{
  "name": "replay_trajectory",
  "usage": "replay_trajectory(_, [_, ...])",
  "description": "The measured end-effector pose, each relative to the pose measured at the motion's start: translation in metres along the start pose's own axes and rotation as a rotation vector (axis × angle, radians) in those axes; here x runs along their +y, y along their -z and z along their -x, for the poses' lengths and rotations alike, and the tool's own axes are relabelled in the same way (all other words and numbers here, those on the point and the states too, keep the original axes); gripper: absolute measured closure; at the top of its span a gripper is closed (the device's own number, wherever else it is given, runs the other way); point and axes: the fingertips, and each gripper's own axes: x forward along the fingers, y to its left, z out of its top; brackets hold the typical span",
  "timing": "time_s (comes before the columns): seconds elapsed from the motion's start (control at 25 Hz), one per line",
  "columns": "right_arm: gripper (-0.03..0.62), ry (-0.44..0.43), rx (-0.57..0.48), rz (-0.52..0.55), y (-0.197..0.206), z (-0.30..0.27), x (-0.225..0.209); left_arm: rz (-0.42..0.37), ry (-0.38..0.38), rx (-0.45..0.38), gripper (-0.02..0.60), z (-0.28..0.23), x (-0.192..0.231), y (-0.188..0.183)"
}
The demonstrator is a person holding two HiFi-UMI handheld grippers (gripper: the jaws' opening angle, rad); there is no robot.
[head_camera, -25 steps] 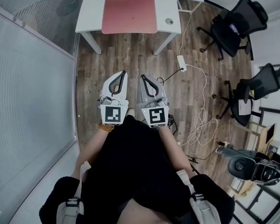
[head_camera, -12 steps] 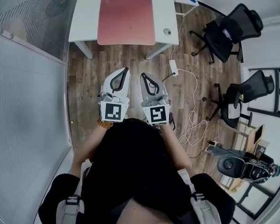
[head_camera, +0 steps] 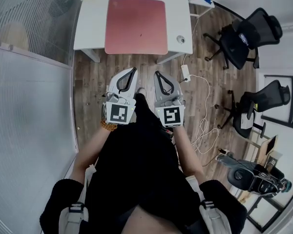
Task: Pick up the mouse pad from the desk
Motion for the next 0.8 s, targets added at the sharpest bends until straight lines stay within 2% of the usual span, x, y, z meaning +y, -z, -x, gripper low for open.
replay_trajectory(0.12, [0.572,-0.001,0.002,-0.002,0.015,-0.016,-0.019,0.020,-0.013,0.043,0.580,-0.020,-0.001,0.014])
replay_trajectory(0.32, [0.572,-0.040,-0.018,-0.032,0.031,-0.048,-0.050,-0.037,-0.044,0.094,0.580,-0.057,0.006,0.018])
replay_trajectory(0.56, [0.572,-0.131,-0.081,-0.084,0.041,-0.078,-0.082,-0.044,-0.138,0.139,0.580,-0.092,0.023,0.026])
replay_trajectory(0.64, [0.572,-0.156,-0.071,-0.121,0.050,-0.093,-0.092,-0.019,-0.169,0.162,0.580,-0.102,0.033,0.034])
replay_trajectory(0.8, [0.572,-0.188,-0.031,-0.268,0.064,-0.112,-0.109,0.091,-0.203,0.229,0.580,-0.121,0.044,0.052])
